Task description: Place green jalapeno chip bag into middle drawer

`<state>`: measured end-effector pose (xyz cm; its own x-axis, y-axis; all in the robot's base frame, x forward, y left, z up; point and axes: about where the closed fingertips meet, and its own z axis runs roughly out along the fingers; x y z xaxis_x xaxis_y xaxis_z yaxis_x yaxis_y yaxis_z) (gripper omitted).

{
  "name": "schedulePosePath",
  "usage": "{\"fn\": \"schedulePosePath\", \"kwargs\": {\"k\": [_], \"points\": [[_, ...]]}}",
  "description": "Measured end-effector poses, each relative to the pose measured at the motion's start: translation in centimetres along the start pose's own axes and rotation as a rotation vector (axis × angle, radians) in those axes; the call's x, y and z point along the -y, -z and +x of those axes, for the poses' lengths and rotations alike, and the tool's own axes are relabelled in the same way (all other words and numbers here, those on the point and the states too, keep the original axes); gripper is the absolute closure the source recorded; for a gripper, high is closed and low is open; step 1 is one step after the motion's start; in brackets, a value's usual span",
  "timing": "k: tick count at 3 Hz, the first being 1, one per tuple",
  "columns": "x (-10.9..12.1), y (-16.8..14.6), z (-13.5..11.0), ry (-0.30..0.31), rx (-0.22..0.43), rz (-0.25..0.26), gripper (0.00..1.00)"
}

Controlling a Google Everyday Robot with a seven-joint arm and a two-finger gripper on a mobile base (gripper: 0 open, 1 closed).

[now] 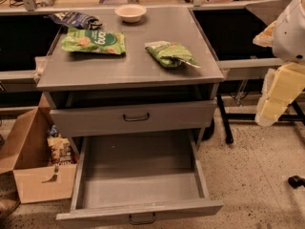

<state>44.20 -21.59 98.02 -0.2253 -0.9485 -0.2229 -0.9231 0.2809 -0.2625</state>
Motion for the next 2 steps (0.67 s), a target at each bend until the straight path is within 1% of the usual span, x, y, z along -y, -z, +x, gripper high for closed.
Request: {"fn": "schedulePosePath", "kwargs": {"k": [1,2], "points": [[2.6,-1.5,-0.3,-0.055,0.048,0.005,0.0],[7.5,-4.8,-1.2,-0.186,0.164,-0.003,0.0]]}}
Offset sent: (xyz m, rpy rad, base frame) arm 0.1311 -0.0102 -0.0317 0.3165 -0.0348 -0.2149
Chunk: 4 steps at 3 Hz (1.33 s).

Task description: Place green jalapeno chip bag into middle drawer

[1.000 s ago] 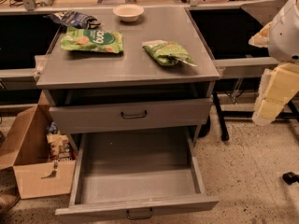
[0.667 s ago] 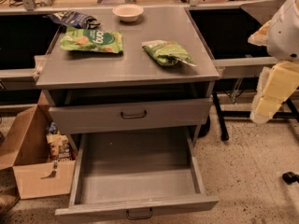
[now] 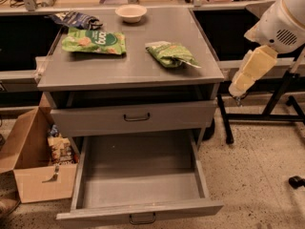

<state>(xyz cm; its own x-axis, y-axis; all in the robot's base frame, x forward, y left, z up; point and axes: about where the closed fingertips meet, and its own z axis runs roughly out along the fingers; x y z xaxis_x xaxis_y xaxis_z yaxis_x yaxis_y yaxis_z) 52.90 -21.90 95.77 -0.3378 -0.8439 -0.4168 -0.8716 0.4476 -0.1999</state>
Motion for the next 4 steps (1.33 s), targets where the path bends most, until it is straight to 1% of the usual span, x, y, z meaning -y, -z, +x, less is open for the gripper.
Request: {"fn": "schedulePosePath", "kwargs": {"k": [1,2,3,4], "points": [[2.9,-3.2,-1.1,-0.08,0.091,-0.057,0.0],[2.9,-3.5,-1.1,-0.078,0.091,-0.061,0.0],[4.1,-5.2,-3.4,-0.1,0.113,-0.053,0.0],[5.6,-7.7,-7.2,-0.135,0.139,-0.036,0.0]]}}
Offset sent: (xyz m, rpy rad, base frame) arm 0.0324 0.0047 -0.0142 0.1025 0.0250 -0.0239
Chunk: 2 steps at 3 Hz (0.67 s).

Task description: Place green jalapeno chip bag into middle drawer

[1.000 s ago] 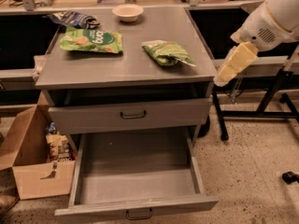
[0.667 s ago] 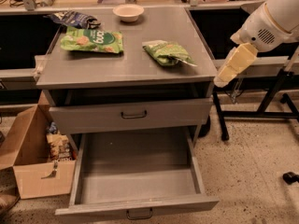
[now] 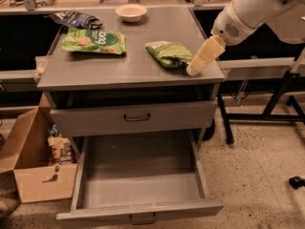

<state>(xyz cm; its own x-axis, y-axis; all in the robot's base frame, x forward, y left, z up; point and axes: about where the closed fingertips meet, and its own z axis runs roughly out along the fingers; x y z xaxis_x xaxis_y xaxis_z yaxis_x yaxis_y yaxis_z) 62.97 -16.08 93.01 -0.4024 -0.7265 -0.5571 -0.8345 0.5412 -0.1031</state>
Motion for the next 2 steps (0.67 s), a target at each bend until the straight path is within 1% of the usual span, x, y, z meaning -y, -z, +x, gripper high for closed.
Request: {"fn": "schedulePosePath", "kwargs": {"k": [1,2], "points": [[0.5,-2.7,-2.6,-0.04,-0.002,0.039,0.0],[0.7,-4.8,-4.2,-0.091,-0.008,0.065,0.0]]}}
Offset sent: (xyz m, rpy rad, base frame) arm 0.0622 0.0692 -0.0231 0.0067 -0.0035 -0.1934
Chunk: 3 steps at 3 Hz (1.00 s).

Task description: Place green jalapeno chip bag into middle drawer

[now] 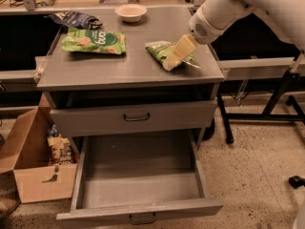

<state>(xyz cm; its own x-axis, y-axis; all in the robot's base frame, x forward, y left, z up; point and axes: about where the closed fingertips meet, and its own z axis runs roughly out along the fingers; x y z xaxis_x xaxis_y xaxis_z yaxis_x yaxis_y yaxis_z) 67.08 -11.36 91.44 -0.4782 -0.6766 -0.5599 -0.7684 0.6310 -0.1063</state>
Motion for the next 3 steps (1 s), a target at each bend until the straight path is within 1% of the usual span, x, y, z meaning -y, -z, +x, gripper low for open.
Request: {"fn": "schedulePosePath", "kwargs": {"k": [1,2,3], "points": [[0.9,-2.4,-1.1,-0.032,-0.041,0.054,0.0],[1.9,-3.6,-1.7,-0.049,-0.047,0.073,0.0],[3.0,-5.0,-1.7,-0.062,-0.061,0.078,0.0]]}}
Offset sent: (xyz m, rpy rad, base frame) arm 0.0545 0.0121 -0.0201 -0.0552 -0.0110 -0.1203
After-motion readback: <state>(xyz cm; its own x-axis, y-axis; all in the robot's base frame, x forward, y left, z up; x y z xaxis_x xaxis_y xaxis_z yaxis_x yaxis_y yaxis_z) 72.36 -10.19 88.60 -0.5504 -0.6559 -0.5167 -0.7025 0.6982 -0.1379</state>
